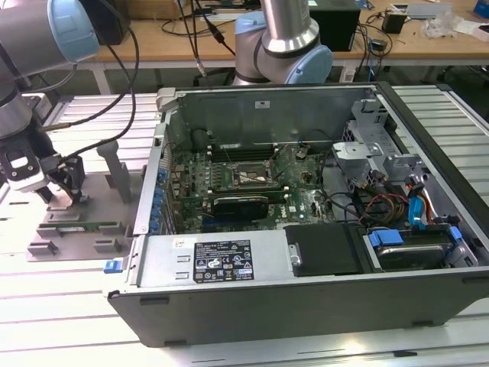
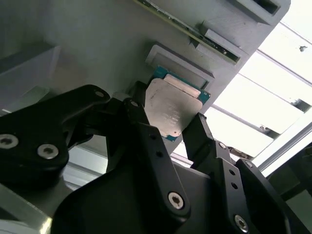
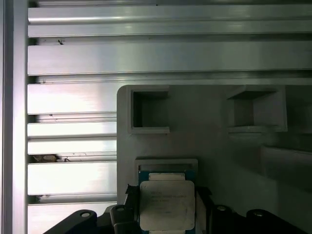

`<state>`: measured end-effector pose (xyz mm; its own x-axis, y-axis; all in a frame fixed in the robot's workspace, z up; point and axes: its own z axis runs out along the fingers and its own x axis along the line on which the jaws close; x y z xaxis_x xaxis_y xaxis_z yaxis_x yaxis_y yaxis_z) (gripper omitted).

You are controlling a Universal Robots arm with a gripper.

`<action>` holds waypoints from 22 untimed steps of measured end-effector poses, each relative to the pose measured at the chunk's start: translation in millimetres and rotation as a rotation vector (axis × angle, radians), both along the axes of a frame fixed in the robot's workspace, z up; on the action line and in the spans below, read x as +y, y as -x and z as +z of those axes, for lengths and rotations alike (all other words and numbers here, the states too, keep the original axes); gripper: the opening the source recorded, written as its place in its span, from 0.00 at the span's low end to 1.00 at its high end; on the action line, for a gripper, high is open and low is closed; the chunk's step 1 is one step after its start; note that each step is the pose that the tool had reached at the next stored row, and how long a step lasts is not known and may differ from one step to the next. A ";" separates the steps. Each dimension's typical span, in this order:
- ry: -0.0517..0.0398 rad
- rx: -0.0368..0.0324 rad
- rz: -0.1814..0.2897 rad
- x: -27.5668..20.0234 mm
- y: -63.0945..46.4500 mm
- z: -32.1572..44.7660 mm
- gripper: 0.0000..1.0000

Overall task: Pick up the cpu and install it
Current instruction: 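Pick up the cpu and move it towards the insertion slot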

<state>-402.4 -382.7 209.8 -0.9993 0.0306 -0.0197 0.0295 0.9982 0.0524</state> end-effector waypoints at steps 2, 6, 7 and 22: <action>0.0000 0.0000 0.000 0.0 0.0 0.2 0.55; 0.0001 0.0001 0.000 0.0 0.0 16.4 0.55; 0.0000 0.0000 0.000 0.0 0.0 23.0 0.55; 0.0000 -0.0018 0.000 0.3 0.0 86.0 0.55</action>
<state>-402.5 -382.4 295.8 -0.9993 0.0305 -0.0215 0.0294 0.9982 0.0525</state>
